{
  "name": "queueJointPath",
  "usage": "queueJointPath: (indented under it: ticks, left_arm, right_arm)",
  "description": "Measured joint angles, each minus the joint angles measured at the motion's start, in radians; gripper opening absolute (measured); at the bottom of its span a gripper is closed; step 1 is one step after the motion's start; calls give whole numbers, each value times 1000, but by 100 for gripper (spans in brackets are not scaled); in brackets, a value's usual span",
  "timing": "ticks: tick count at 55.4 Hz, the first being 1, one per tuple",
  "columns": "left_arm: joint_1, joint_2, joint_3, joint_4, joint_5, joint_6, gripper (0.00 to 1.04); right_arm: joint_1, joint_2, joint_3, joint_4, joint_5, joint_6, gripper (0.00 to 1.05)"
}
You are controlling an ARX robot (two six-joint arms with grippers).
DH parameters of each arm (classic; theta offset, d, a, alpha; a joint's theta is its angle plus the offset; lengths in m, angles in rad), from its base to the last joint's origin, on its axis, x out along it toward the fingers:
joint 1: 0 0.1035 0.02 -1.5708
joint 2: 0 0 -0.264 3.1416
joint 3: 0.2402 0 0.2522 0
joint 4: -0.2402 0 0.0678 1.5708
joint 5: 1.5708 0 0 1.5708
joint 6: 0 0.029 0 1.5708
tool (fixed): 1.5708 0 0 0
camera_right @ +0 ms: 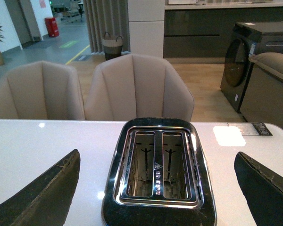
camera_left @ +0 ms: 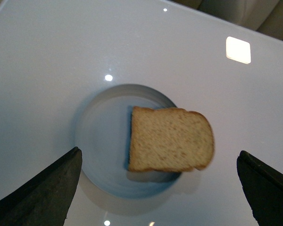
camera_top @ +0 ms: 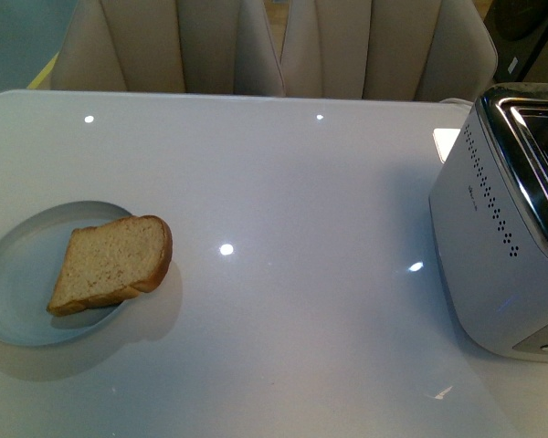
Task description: Left arm holds plate, right arm toasts bread
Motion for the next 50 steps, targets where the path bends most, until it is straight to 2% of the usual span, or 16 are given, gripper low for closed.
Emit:
queueJointPath:
  ticks: [9,24,34,50]
  left_arm:
    - [19,249,90,48,-47,20,98]
    - [0,454,201,68,-92,66,98]
    - [1,557,235,87,-128,82,98]
    - [-5,621,241,119,-130,97,98]
  right_arm:
    - [0,0,0,0,0,0,96]
    - [0,0,0,0,0,0,96]
    - [0,0,0,0,0,0,96]
    - [0,0,0,0,0,0,96]
